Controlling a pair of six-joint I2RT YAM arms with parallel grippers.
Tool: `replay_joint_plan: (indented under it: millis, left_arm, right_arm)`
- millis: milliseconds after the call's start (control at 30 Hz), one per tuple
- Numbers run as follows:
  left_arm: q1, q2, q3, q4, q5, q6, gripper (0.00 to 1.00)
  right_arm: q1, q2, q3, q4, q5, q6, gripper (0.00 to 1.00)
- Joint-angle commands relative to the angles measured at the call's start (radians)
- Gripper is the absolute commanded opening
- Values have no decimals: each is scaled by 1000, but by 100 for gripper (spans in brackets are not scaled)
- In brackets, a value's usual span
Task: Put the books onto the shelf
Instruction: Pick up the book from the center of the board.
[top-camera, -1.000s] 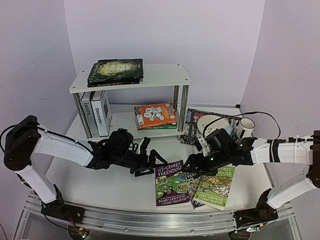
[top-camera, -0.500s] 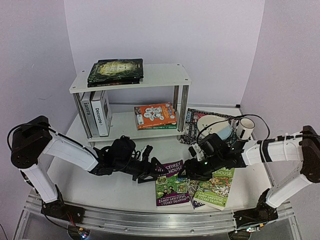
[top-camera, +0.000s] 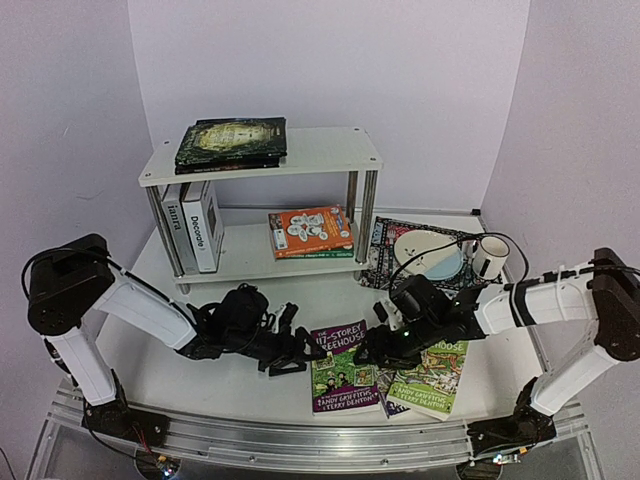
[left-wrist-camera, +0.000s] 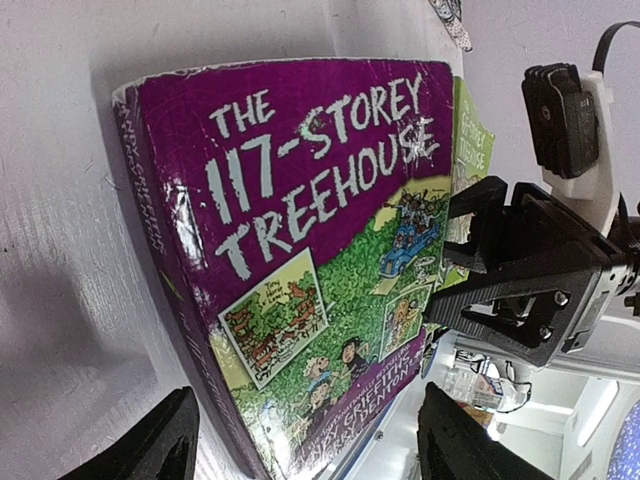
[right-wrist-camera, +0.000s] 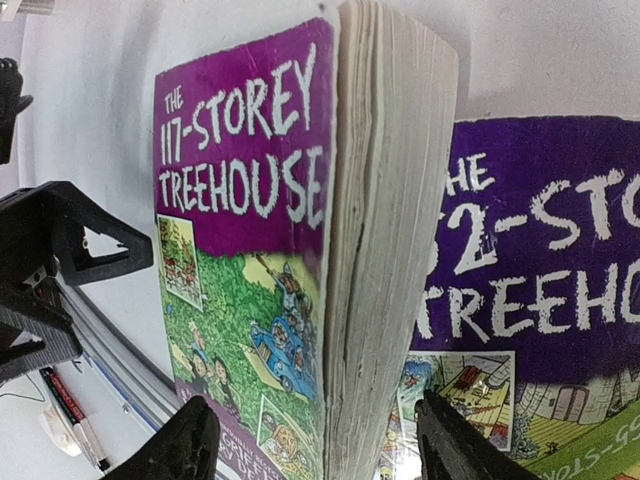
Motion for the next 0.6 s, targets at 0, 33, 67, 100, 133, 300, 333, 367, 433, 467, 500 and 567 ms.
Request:
replay_joint_plan:
  millis: [0, 33, 67, 100, 133, 300, 333, 367, 433, 467, 500, 567]
  left_arm:
    - [-8, 44, 26, 81, 20, 5, 70]
    - [-8, 61, 31, 97, 29, 2, 67]
    - [-8, 76, 36, 112, 39, -3, 65]
    - [-9, 92, 38, 127, 48, -8, 64]
    - [-9, 103, 39, 140, 55, -13, 63]
    - [-15, 146, 42, 193, 64, -30, 59]
    - [-15, 151, 44, 197, 66, -31, 57]
    - [-16, 157, 47, 202, 67, -32, 56]
    - [-17, 171, 55, 212, 75, -32, 53]
    - [-17, 177, 61, 216, 79, -32, 51]
    - [-18, 185, 65, 220, 82, -32, 49]
    - [-19, 193, 73, 231, 83, -32, 45]
  right_arm:
    - [9, 29, 14, -15, 22, 14, 68]
    - [10, 34, 21, -15, 24, 14, 68]
    - [10, 40, 25, -16, 28, 14, 68]
    - [10, 44, 28, -16, 32, 15, 68]
    - [11, 48, 29, -24, 42, 15, 67]
    - [11, 47, 15, -45, 71, 24, 65]
    - [10, 46, 14, -45, 69, 27, 65]
    - [11, 44, 14, -45, 65, 31, 65]
    - [11, 29, 4, -41, 75, 44, 65]
    - [11, 15, -3, -33, 85, 53, 64]
    - [11, -1, -10, -28, 95, 61, 64]
    - [11, -29, -18, -26, 109, 66, 64]
